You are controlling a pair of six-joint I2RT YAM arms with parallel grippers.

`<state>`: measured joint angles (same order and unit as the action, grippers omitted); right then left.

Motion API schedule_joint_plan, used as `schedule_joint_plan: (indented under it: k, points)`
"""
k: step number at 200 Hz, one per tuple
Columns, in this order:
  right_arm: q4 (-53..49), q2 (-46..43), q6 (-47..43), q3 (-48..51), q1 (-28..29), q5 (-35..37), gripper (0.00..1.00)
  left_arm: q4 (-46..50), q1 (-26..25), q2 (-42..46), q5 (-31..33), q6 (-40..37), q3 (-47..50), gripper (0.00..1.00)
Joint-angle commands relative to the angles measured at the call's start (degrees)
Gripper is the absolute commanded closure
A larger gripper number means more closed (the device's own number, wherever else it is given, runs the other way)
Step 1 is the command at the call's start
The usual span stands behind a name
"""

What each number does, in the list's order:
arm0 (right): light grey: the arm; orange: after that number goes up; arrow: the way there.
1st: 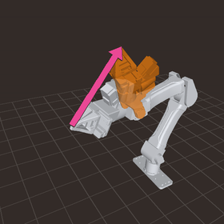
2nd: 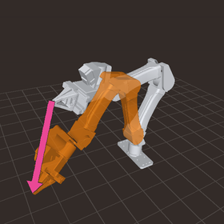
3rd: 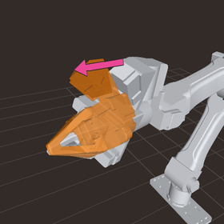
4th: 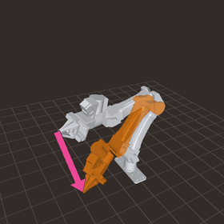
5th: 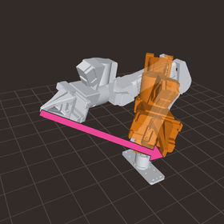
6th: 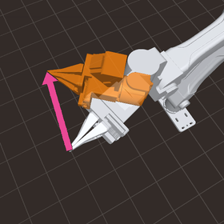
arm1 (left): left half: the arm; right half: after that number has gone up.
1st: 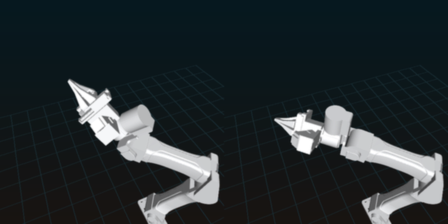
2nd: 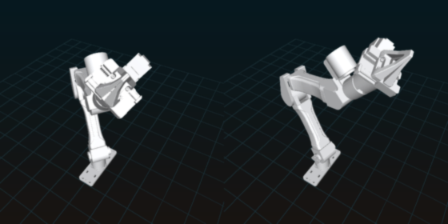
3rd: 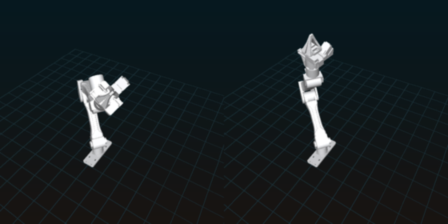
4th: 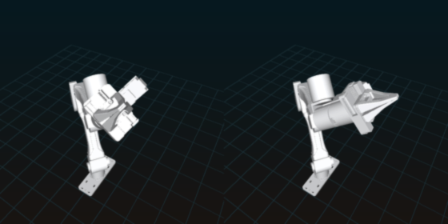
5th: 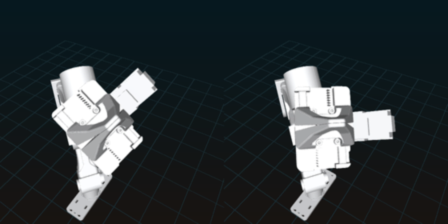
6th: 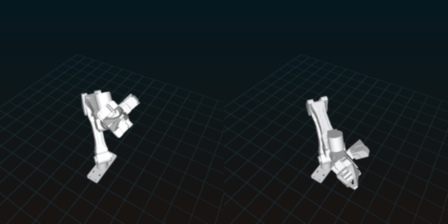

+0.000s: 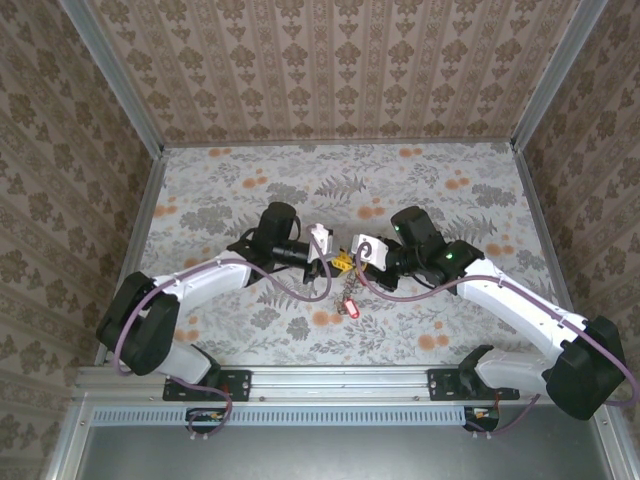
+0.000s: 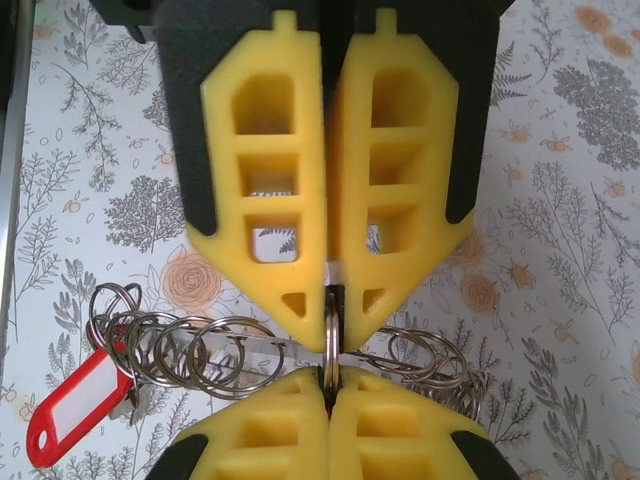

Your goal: Put the keys on the keyring

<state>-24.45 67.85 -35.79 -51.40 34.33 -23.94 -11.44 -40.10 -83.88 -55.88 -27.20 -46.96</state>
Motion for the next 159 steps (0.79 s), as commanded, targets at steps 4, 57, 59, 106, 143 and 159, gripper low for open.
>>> schedule_joint_plan:
  k: [4, 57, 59, 106, 143, 159]
  points:
    - [2.7, -0.7, 0.5, -2.1, 0.2, -2.5, 1.0, 3.0, -0.5, -0.6, -0.6, -2.2, -2.5, 1.0]
    - [9.6, -5.4, 4.1, 5.0, -1.6, -1.1, 0.71, -5.2, 0.6, 0.5, -4.7, 3.4, -0.5, 1.0]
    - [9.9, -5.7, 4.1, 5.4, -1.8, -1.0, 0.71, -5.6, 0.6, 0.5, -4.8, 3.6, -0.5, 1.0]
    - [7.8, -9.4, 3.5, 6.7, -2.7, -3.0, 0.74, -18.3, 1.9, 0.2, -8.3, 10.6, 3.0, 1.0]
    - [10.4, -8.9, 5.1, 6.8, -2.7, -6.1, 0.84, -26.8, 2.0, -1.0, -8.9, 15.2, 4.6, 1.0]
    - [10.9, -7.4, 5.3, 6.2, -2.7, -6.5, 0.86, -31.8, 2.0, -1.6, -9.0, 17.8, 5.5, 1.0]
